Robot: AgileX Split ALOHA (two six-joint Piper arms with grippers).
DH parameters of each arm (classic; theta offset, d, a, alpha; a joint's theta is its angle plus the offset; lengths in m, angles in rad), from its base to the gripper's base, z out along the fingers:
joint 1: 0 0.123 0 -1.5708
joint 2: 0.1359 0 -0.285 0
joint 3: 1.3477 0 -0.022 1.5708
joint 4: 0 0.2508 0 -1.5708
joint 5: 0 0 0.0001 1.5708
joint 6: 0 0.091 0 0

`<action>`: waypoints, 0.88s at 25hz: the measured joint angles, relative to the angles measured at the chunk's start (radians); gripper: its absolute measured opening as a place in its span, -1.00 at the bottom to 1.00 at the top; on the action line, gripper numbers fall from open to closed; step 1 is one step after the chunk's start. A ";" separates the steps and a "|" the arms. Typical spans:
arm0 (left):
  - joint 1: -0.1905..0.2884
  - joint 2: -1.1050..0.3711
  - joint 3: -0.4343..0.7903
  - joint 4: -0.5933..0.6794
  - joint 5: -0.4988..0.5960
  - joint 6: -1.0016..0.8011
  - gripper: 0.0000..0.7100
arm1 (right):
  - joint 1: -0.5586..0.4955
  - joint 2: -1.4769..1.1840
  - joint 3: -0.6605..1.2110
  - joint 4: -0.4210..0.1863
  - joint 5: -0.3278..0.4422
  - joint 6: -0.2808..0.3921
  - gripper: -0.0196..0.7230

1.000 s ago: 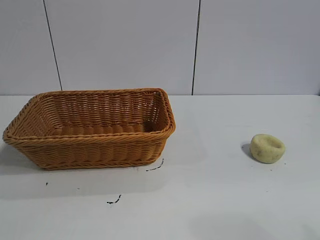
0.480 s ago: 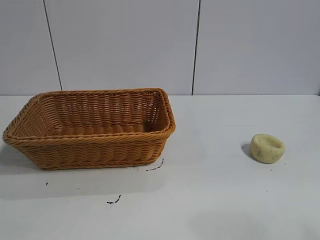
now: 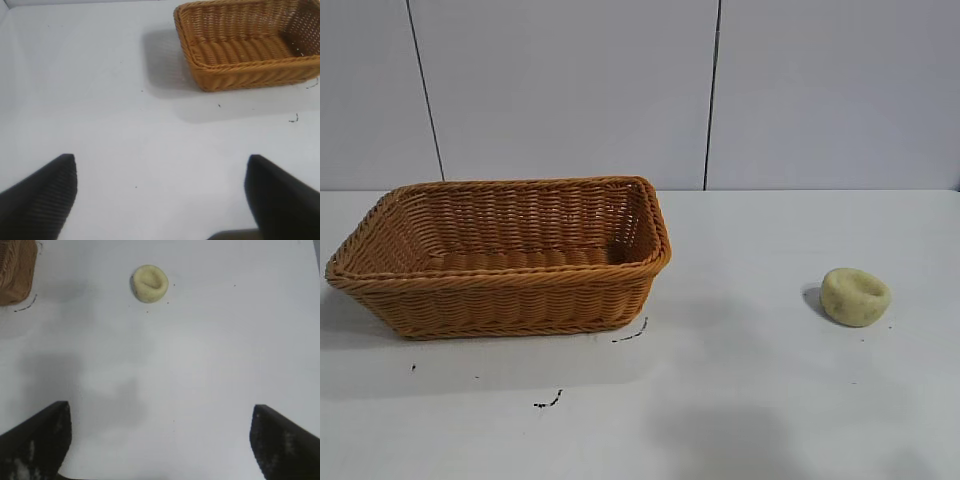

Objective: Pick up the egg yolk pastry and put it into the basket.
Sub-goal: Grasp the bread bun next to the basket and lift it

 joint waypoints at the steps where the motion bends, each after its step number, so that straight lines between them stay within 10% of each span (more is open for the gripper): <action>1: 0.000 0.000 0.000 0.000 0.000 0.000 0.95 | 0.000 0.061 -0.031 0.000 0.000 0.000 0.93; 22: 0.000 0.000 0.000 0.000 0.000 0.000 0.95 | 0.017 1.076 -0.627 -0.012 -0.015 -0.053 0.93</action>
